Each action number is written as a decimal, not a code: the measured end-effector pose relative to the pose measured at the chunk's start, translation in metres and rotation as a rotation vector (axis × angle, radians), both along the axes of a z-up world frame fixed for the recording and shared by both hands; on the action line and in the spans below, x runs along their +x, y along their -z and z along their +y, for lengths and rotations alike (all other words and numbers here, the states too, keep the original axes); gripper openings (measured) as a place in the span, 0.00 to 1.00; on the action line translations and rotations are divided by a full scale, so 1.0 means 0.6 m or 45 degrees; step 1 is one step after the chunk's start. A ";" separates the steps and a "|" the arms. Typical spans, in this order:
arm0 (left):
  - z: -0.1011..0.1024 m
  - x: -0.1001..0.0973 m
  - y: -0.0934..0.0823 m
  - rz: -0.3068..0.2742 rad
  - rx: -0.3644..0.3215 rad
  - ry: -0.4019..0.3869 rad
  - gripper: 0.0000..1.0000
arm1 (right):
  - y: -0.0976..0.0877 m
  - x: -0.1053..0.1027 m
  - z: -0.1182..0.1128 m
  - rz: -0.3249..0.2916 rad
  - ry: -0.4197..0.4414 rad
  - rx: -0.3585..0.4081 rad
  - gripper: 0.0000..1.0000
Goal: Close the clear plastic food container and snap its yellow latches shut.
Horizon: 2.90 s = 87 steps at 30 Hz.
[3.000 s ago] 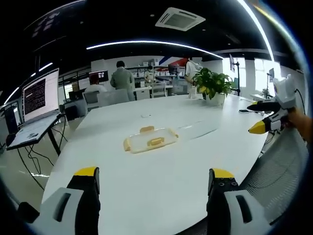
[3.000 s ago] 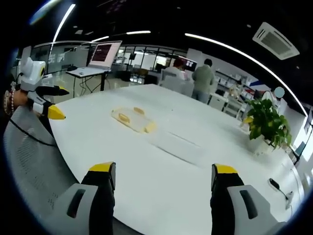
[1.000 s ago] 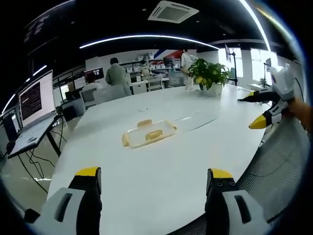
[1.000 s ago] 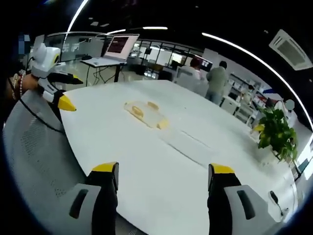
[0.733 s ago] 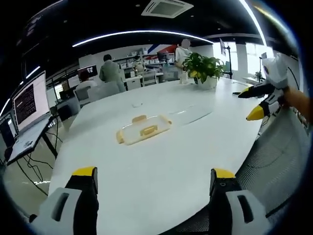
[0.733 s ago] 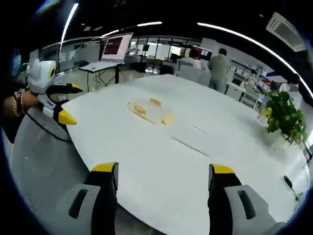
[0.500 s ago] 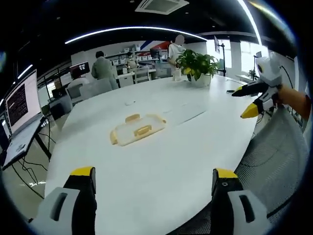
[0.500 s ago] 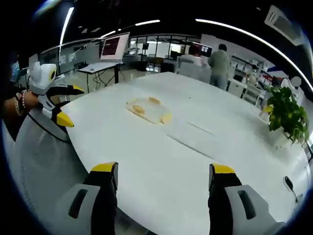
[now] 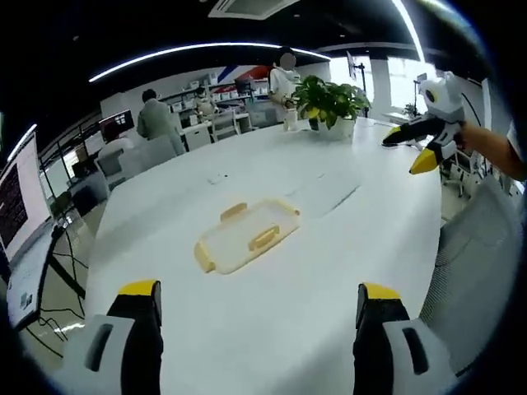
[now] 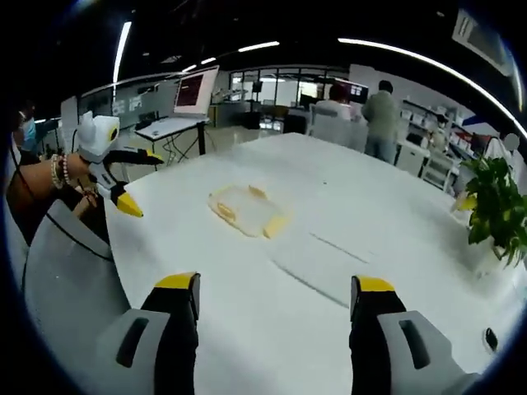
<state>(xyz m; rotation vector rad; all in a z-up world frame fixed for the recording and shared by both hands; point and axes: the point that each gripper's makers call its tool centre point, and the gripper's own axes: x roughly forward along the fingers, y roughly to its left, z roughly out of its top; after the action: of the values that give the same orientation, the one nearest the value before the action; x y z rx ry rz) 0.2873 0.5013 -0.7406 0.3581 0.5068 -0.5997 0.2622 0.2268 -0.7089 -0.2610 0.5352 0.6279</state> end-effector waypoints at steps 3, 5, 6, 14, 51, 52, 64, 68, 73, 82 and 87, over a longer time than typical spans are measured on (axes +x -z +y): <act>0.006 0.033 0.004 0.018 0.028 0.053 0.98 | -0.010 0.035 0.003 -0.034 -0.065 -0.062 0.73; 0.011 0.056 0.007 0.025 0.063 0.093 0.98 | -0.013 0.051 0.008 -0.047 -0.105 -0.093 0.73; 0.013 0.071 0.006 0.027 0.069 0.103 0.98 | -0.016 0.062 0.014 -0.058 -0.151 -0.123 0.73; 0.023 0.130 0.035 0.135 0.229 0.282 0.94 | -0.007 0.141 0.046 -0.100 -0.330 -0.289 0.65; -0.013 0.238 0.151 0.370 0.637 0.824 0.76 | 0.164 0.245 0.168 0.195 -0.955 -0.548 0.55; -0.013 0.236 0.155 0.382 0.645 0.835 0.76 | 0.169 0.244 0.171 0.205 -0.966 -0.553 0.55; -0.023 0.191 0.176 0.586 0.586 0.920 0.61 | 0.210 0.229 0.186 0.313 -1.079 -0.604 0.50; -0.028 0.198 0.173 0.531 0.610 0.939 0.61 | 0.218 0.234 0.187 0.325 -1.082 -0.622 0.48; -0.030 0.196 0.173 0.533 0.620 0.954 0.59 | 0.225 0.241 0.187 0.343 -1.080 -0.635 0.46; -0.033 0.195 0.168 0.551 0.664 0.964 0.49 | 0.229 0.244 0.183 0.412 -1.062 -0.615 0.44; -0.027 0.194 0.167 0.557 0.718 1.003 0.34 | 0.227 0.241 0.179 0.388 -1.108 -0.636 0.40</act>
<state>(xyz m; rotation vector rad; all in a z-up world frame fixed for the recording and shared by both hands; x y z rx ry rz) 0.4038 0.4853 -0.8407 0.9964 0.9700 -1.3155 0.4070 0.3340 -0.8453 -0.9056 0.8760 1.3888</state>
